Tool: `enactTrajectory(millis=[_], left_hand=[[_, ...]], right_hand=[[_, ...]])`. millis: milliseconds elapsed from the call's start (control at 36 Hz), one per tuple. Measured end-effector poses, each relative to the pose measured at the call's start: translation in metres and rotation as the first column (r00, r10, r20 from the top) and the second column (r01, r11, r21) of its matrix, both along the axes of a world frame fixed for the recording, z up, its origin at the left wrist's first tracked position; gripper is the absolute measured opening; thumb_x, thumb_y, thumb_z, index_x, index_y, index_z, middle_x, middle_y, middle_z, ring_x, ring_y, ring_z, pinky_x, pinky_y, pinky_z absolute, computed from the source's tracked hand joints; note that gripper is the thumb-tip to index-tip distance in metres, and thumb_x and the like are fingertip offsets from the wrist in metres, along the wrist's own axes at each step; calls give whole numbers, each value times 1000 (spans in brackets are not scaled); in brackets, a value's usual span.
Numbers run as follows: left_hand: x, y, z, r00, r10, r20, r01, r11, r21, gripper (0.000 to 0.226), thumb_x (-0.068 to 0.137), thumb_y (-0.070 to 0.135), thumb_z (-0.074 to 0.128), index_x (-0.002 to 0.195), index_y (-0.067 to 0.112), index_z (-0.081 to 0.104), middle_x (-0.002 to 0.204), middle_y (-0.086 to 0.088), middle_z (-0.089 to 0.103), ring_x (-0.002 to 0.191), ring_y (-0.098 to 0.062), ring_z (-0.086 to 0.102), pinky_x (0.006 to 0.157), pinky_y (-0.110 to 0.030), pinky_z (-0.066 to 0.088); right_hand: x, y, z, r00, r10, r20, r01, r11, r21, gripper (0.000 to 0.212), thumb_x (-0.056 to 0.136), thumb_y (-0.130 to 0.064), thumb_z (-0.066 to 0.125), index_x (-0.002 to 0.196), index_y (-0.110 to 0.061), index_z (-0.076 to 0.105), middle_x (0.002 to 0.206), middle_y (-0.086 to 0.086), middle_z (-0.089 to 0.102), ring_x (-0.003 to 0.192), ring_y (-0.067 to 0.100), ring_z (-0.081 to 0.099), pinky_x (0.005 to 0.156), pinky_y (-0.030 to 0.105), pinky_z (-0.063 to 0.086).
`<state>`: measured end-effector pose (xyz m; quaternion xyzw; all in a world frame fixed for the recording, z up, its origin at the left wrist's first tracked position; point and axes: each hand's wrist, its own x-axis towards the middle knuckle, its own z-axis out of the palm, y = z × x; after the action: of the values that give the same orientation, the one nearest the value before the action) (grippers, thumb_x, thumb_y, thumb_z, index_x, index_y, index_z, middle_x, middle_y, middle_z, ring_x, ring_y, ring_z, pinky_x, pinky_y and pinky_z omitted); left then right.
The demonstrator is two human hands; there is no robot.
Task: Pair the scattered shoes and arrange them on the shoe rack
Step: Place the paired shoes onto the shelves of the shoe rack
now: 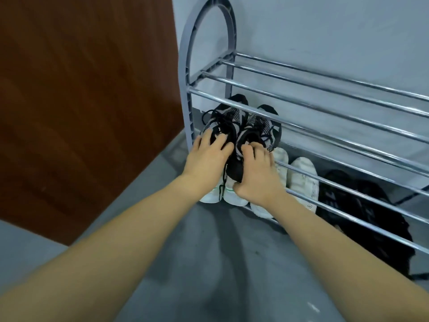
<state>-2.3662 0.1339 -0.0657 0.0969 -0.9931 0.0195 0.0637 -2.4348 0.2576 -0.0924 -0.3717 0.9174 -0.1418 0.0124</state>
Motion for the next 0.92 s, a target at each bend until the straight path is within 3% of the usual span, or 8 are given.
enactTrajectory(millis=[56,111,194,361,472,583,750,917], left_hand=[[-1,1,0,998,49,28,-51,997,56,64,83,1,57,139,19,31,143,-2,25,142,-41,6,111,-45,27],[-2,2,2,995,77,58,-83,990,110,67,82,1,57,138,23,28,140,-2,26,139,-43,11,91,-43,43],[-5,5,5,997,66,47,-70,992,103,58,84,-1,54,133,21,32,132,-4,33,128,-38,32,68,-35,39],[-2,-1,-3,998,-40,-42,44,995,93,52,88,-5,47,133,19,42,137,3,35,126,-29,36,80,-35,41],[-7,-4,-2,997,-58,-51,62,994,86,56,87,-7,48,136,18,39,131,-3,37,119,-30,42,71,-34,39],[-15,-9,-4,998,-34,-46,37,997,69,57,86,-8,51,136,16,39,128,-5,38,120,-30,41,81,-35,42],[-16,-8,-9,999,22,-33,-18,994,104,65,83,-13,47,139,18,36,131,-5,36,125,-30,35,83,-37,42],[-16,-13,-4,998,55,-24,-52,994,98,63,84,-8,51,138,20,38,132,-3,36,122,-30,38,67,-31,36]], right_hand=[[0,3,4,998,16,-65,-13,999,44,73,70,-31,70,131,-13,33,134,9,36,126,29,35,106,45,30],[0,5,7,983,50,-175,-39,997,66,65,72,-33,69,126,-13,39,125,8,42,117,29,41,93,42,39],[0,7,8,963,62,-261,-55,998,34,56,67,-28,71,116,-9,49,112,10,48,104,33,47,78,42,44],[0,9,0,934,13,-356,-34,998,-54,60,43,-29,81,94,-9,58,89,9,56,80,33,56,61,41,48],[-4,12,-4,919,15,-395,-47,996,-71,66,37,-29,84,94,-10,57,88,10,57,80,34,59,62,43,50],[-10,8,-5,948,5,-319,-31,997,-75,62,44,-25,84,99,-10,60,100,13,60,93,39,59,66,46,50],[-11,3,-2,992,29,-123,-38,997,-64,55,74,-25,66,125,-19,47,136,4,46,126,33,35,102,48,33],[-12,1,-3,977,33,-209,-50,996,-73,50,67,-24,70,113,-12,56,114,8,61,111,37,49,87,49,43]])
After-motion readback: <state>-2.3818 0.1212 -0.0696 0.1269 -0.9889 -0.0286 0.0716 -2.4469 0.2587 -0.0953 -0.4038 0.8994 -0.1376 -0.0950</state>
